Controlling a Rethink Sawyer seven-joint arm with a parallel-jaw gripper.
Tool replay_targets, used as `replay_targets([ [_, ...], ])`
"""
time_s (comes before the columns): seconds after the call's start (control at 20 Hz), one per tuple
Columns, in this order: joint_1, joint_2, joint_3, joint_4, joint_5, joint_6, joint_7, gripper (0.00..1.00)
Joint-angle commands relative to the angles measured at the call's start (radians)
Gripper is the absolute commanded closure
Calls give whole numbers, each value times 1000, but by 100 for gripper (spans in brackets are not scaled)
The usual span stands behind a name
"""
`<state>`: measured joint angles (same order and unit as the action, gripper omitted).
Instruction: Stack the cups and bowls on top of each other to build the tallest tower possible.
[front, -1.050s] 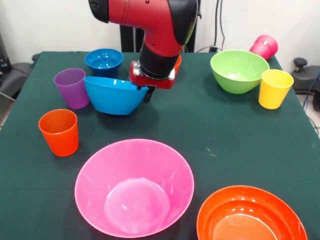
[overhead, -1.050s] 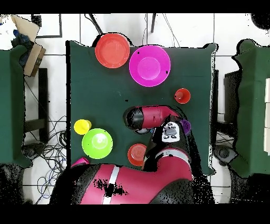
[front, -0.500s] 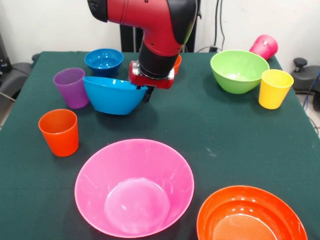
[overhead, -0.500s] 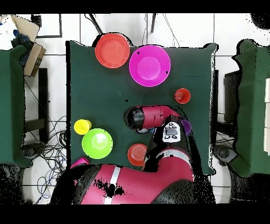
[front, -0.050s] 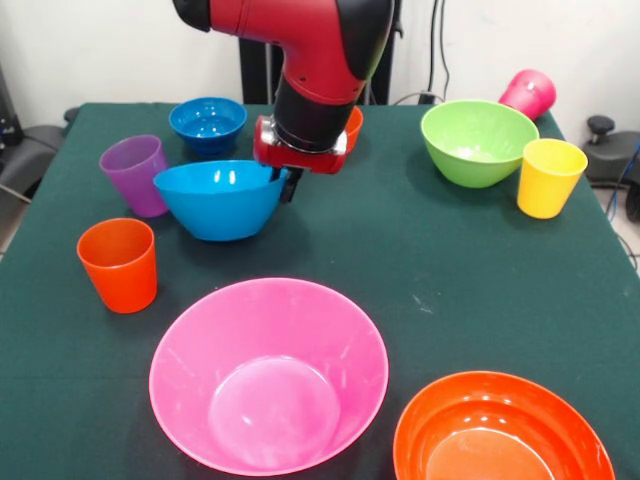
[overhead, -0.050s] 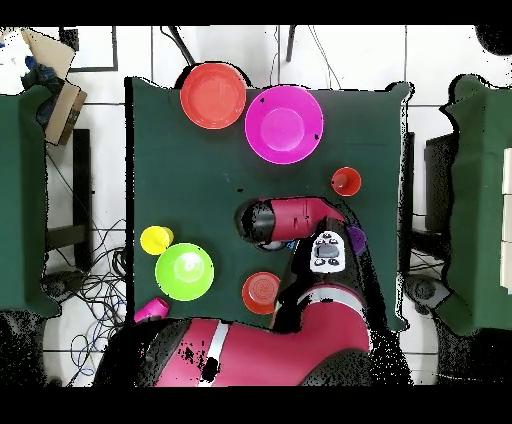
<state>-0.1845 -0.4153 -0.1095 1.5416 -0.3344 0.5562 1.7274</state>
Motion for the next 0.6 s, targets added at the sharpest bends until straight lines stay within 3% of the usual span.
replay_targets([
  [0.05, -5, 3, 129, -69, 1, 66, -28, 100],
  [0.6, 5, -13, 124, -83, -2, 98, -30, 100],
])
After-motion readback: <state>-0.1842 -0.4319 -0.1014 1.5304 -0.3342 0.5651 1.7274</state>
